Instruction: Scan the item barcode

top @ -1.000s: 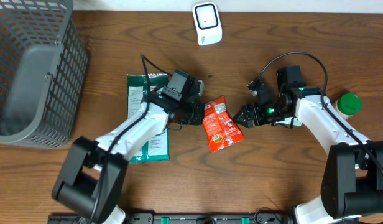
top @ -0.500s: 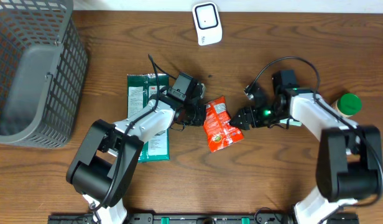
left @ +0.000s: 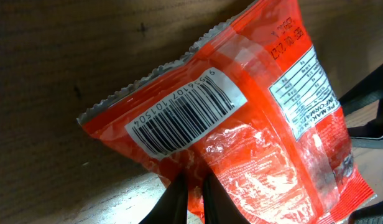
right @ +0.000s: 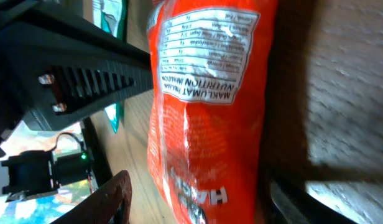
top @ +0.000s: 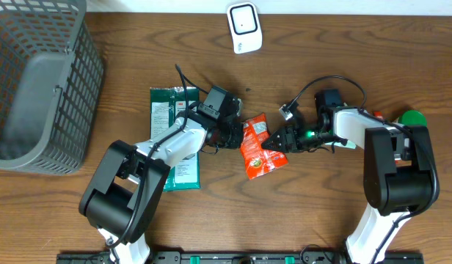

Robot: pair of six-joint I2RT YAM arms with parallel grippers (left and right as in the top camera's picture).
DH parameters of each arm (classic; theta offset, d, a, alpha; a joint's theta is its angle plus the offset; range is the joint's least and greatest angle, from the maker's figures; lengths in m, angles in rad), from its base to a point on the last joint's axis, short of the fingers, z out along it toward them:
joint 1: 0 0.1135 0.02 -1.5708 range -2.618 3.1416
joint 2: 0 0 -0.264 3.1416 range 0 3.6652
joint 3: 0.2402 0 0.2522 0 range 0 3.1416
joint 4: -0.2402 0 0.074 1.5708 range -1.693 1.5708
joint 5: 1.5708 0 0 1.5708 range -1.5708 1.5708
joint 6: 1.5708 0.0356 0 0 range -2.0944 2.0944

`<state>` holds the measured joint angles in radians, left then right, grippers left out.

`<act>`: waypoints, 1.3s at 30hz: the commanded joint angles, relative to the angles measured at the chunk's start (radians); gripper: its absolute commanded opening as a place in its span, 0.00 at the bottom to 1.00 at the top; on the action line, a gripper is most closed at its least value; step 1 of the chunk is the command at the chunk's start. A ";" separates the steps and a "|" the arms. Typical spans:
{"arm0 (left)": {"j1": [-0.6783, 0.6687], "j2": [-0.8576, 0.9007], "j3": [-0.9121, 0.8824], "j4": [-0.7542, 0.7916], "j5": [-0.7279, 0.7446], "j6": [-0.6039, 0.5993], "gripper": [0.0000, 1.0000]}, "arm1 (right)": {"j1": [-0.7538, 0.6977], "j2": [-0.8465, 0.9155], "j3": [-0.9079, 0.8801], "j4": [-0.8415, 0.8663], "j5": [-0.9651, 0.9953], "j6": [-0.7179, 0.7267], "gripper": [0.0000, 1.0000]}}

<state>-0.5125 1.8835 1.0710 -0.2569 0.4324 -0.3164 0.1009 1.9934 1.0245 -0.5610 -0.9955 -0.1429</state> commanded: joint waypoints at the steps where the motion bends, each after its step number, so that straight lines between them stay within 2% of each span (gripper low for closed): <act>1: -0.004 0.026 -0.022 -0.006 -0.006 0.010 0.11 | 0.019 0.023 -0.008 0.021 -0.024 -0.012 0.60; 9: -0.004 0.026 -0.022 -0.010 -0.006 0.010 0.11 | 0.072 0.023 -0.008 0.063 -0.027 -0.008 0.51; 15: -0.004 0.026 -0.022 -0.014 -0.006 0.010 0.11 | 0.077 0.023 -0.008 0.076 -0.023 -0.008 0.26; 19: -0.001 0.016 -0.019 -0.014 -0.005 0.009 0.13 | 0.077 0.023 -0.008 0.075 -0.023 -0.008 0.23; 22: 0.004 -0.008 -0.010 -0.019 -0.005 0.009 0.17 | 0.076 0.023 -0.008 0.074 -0.019 -0.008 0.23; 25: 0.007 -0.059 -0.006 -0.023 -0.005 0.009 0.32 | 0.077 0.023 -0.008 0.072 0.001 -0.008 0.20; 29: 0.010 -0.148 -0.006 -0.022 -0.006 0.009 0.44 | 0.073 0.020 -0.008 0.071 0.003 -0.016 0.11; 30: 0.014 -0.193 -0.006 -0.023 -0.006 0.009 0.47 | 0.073 0.013 -0.008 0.065 0.003 -0.025 0.04; 32: 0.021 -0.239 -0.006 -0.033 -0.006 0.009 0.50 | 0.072 -0.003 -0.007 0.050 0.003 -0.053 0.01; 39: 0.075 -0.352 -0.006 -0.099 0.000 -0.003 0.58 | 0.070 -0.101 -0.006 -0.019 0.003 -0.147 0.01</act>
<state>-0.4702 1.5719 1.0698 -0.3283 0.4282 -0.3168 0.1623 1.9709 1.0229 -0.5640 -0.9794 -0.2138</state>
